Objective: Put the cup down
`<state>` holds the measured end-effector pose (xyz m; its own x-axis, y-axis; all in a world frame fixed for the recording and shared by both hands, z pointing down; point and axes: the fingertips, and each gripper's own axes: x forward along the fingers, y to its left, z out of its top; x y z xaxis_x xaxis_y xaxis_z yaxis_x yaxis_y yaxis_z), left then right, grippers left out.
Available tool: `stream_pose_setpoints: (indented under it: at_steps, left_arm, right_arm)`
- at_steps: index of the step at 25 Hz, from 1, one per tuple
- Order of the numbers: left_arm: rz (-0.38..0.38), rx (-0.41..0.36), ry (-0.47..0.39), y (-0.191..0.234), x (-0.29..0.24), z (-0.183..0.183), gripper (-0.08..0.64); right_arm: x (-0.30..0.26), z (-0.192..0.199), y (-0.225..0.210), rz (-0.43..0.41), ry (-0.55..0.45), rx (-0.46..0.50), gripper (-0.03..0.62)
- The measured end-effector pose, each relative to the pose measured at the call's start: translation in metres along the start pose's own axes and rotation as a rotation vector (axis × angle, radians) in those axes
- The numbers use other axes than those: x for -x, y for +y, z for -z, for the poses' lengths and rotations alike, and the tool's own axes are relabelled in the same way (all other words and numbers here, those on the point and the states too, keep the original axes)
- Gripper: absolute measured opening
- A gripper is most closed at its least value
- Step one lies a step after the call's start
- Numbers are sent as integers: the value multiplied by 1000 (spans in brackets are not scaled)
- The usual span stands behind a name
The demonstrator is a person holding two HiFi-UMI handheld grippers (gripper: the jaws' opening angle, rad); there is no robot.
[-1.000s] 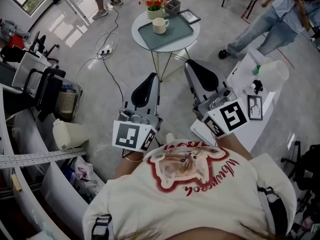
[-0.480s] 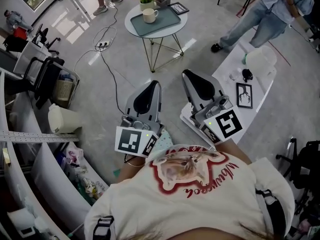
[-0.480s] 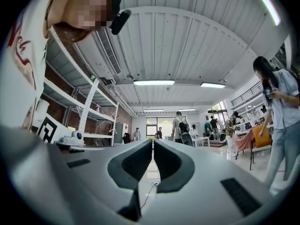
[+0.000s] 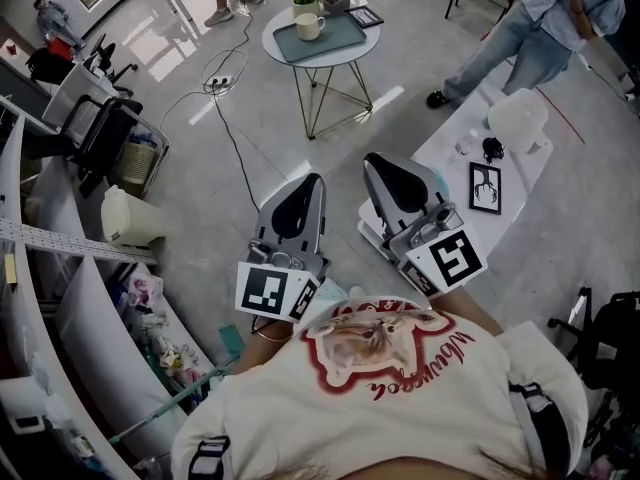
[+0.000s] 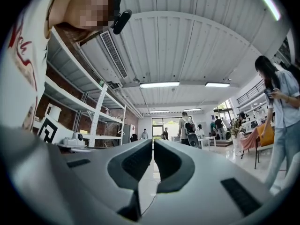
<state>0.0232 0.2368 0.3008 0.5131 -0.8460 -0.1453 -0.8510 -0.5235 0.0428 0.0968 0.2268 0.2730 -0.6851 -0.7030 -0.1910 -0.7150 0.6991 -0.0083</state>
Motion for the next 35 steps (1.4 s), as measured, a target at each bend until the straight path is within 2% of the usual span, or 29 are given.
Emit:
stream_pose_setpoints:
  at_steps: [4, 16, 25, 35]
  left_arm:
    - [9, -2, 3, -2, 6, -4, 15]
    - [-4, -9, 21, 28, 25, -9, 15]
    - [21, -7, 9, 25, 22, -13, 15]
    - [15, -14, 1, 28, 29, -17, 15]
  right_arm:
    - [1, -5, 9, -10, -4, 20, 34]
    - [-19, -3, 36, -34, 9, 16, 32]
    - [-19, -3, 37, -27, 19, 13, 31]
    - [-22, -6, 48, -47, 13, 33, 31]
